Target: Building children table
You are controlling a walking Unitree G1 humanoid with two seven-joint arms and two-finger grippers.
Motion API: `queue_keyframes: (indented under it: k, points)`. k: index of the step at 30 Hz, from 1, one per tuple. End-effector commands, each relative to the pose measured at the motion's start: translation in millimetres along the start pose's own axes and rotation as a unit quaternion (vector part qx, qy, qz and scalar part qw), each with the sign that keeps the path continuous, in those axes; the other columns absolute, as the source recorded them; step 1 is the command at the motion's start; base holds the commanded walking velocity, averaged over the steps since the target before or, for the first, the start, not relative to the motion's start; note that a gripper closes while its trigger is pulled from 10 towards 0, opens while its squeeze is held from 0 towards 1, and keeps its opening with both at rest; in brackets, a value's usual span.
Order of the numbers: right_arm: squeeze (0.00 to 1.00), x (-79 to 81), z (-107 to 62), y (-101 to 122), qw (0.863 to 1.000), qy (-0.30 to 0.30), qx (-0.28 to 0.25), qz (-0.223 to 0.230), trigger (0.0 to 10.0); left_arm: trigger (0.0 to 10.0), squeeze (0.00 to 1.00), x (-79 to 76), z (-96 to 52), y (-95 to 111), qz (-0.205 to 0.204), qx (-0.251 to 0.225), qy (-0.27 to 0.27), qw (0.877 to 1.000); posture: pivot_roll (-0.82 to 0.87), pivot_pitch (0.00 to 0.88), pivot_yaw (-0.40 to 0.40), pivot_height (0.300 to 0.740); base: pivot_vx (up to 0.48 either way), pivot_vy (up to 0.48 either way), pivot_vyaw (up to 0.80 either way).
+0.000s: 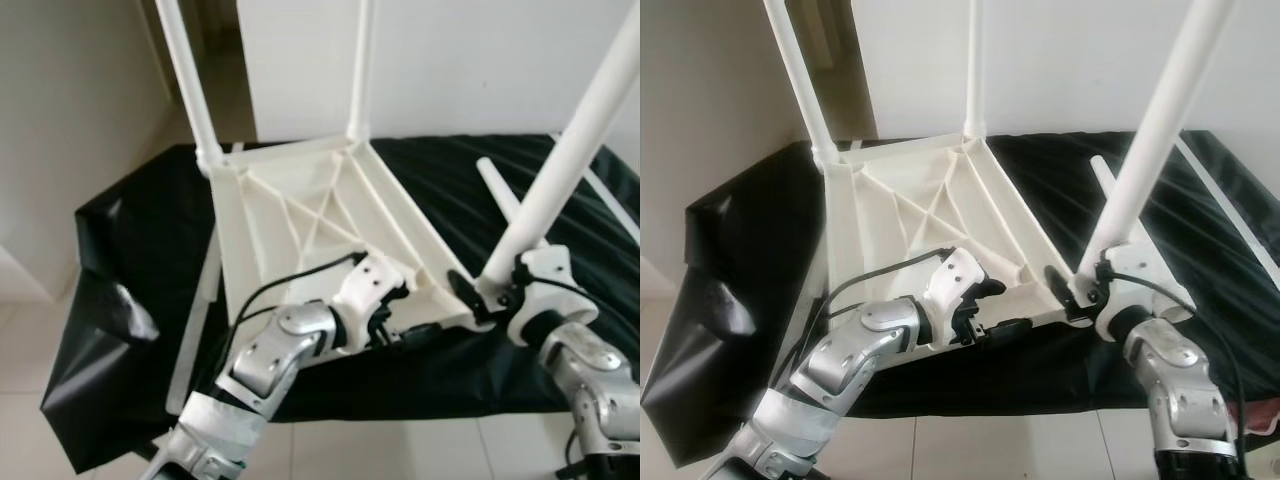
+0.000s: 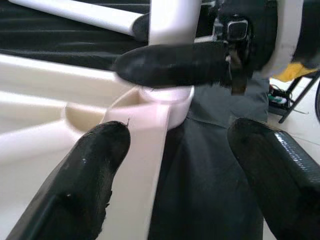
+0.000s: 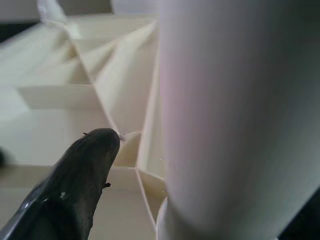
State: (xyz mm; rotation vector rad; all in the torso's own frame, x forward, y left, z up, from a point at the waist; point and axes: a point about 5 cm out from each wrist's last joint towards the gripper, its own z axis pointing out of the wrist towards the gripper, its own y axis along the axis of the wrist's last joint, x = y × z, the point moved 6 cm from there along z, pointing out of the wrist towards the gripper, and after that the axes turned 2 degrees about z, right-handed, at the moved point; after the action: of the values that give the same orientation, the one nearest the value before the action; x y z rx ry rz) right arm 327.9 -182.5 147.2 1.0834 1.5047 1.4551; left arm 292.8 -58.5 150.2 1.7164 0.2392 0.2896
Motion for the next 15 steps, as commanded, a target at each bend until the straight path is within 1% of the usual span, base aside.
queue_keyframes:
  k: [1, 2, 3, 4, 6, 12, 13, 14, 15]
  points:
    - [0.0, 32.5, 10.6, -4.2, 0.998, 0.049, 0.002, 0.027, 10.0, 10.0, 0.0, -4.1, -3.5, 1.8, 0.009, -0.003, -0.027, 1.0, -0.06, 0.0, -0.007, 0.74, 0.0, 0.0, 0.0]
    - [0.0, 39.4, 13.3, -6.0, 0.998, 0.054, 0.0, 0.034, 10.0, 10.0, 0.0, -3.6, -4.8, 1.0, 0.01, -0.001, -0.027, 1.0, -0.05, 0.0, -0.008, 0.74, 0.0, 0.0, 0.0]
    - [0.0, 39.4, 13.3, -6.0, 0.998, 0.054, 0.0, 0.034, 10.0, 10.0, 0.0, -3.6, -4.8, 1.0, 0.01, -0.001, -0.027, 1.0, -0.05, 0.0, -0.008, 0.74, 0.0, 0.0, 0.0]
    - [0.0, 52.2, 15.5, -10.1, 0.997, 0.065, -0.004, 0.05, 10.0, 10.0, 0.0, -2.8, -6.6, -1.4, 0.012, 0.004, -0.025, 1.0, -0.05, 0.0, -0.008, 0.74, 0.0, 0.0, 0.0]
    - [0.0, 58.3, 15.4, -12.2, 0.996, 0.074, -0.006, 0.051, 10.0, 10.0, 0.0, -2.2, -8.1, -2.8, 0.012, 0.006, -0.025, 1.0, -0.05, 0.0, -0.004, 0.74, 0.0, 0.0, 0.0]
    - [0.0, 56.9, 14.7, -12.7, 0.996, 0.075, -0.008, 0.05, 10.0, 10.0, 0.0, -2.0, -9.1, -3.9, 0.013, 0.008, -0.026, 1.0, -0.05, 0.0, -0.002, 0.74, 0.0, 0.0, 0.0]
    - [0.0, 47.0, 11.3, -10.4, 0.997, 0.073, -0.009, 0.034, 10.0, 10.0, 0.0, -3.5, -10.2, -6.1, 0.014, 0.012, -0.033, 0.999, -0.06, 0.0, 0.011, 0.74, 0.0, 0.0, 0.0]
    - [0.0, 47.0, 11.3, -10.4, 0.997, 0.073, -0.009, 0.034, 10.0, 10.0, 0.0, -3.5, -10.2, -6.1, 0.014, 0.012, -0.033, 0.999, -0.06, 0.0, 0.011, 0.74, 0.0, 0.0, 0.0]
    - [0.0, 34.8, 7.9, -6.5, 0.997, 0.073, -0.009, 0.015, 10.0, 10.0, 0.0, -6.1, -11.8, -8.1, 0.017, 0.016, -0.044, 0.999, -0.07, 0.0, 0.017, 0.74, 0.0, 0.0, 0.0]
